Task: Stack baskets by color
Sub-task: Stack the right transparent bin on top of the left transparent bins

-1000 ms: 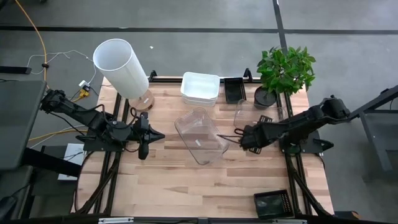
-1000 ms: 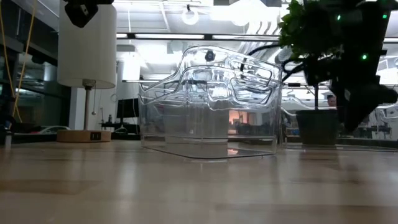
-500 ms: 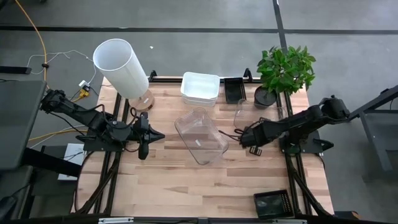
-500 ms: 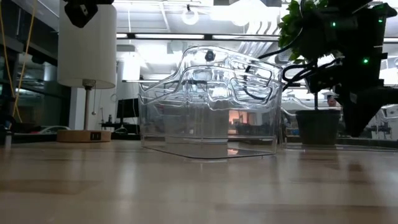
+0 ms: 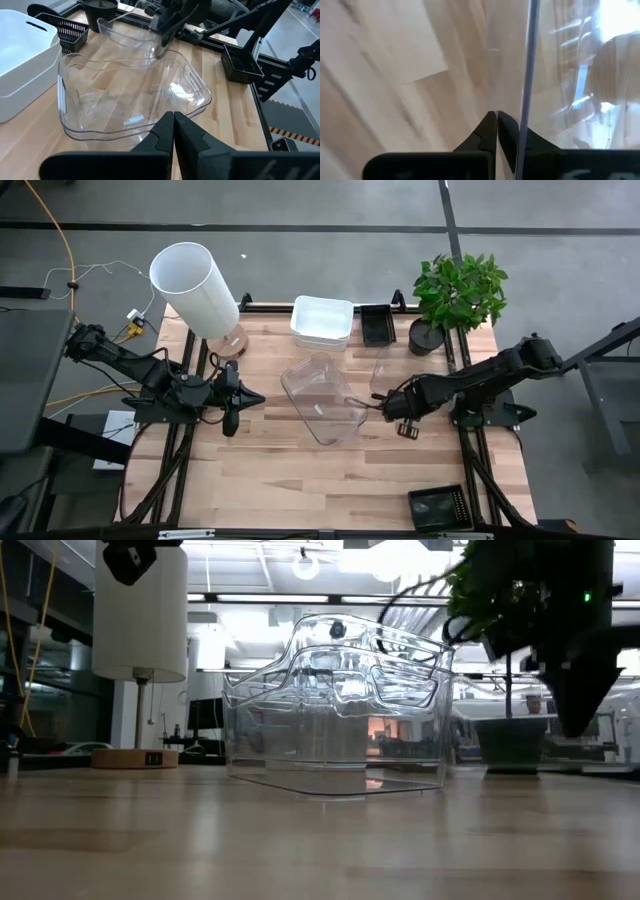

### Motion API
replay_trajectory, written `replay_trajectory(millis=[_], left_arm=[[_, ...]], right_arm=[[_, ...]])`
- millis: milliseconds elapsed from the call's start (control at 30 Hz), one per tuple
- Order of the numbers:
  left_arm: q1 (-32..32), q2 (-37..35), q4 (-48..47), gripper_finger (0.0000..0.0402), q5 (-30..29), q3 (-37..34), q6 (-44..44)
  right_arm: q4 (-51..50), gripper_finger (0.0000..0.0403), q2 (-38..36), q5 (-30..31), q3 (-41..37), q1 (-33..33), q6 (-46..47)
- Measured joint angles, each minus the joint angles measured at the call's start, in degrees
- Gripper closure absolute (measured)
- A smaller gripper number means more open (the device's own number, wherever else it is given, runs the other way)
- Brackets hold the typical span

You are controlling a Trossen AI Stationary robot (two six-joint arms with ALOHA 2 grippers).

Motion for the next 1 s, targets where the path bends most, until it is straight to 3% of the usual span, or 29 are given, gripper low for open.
replay_trajectory(millis=[167,333,533,767,1000], left_arm=[[0.00,0.00,-0.04,0.0402,0.82,0.00,-0.33],[-0.04,0.00,-0.02,0.0401,5.80,0.00,-0.65],[-0.02,0.00,-0.22,0.0401,6.09,0.00,-0.67],[0.00,0.02,-0.54,0.0402,5.08,0.00,-0.13],[0.00,0.00,-0.52,0.0402,1.38,0.00,0.47]], right_arm=[[-7.57,0.0402,0.00,0.37,5.87,1.93,4.40],[-14.63,0.0402,0.00,2.57,12.94,3.82,9.62],[-15.00,0.0403,0.00,3.56,22.87,5.66,12.24],[-11.74,0.0403,0.46,11.21,35.92,7.11,13.73],[-6.32,0.0403,11.61,17.31,51.20,7.07,17.18]])
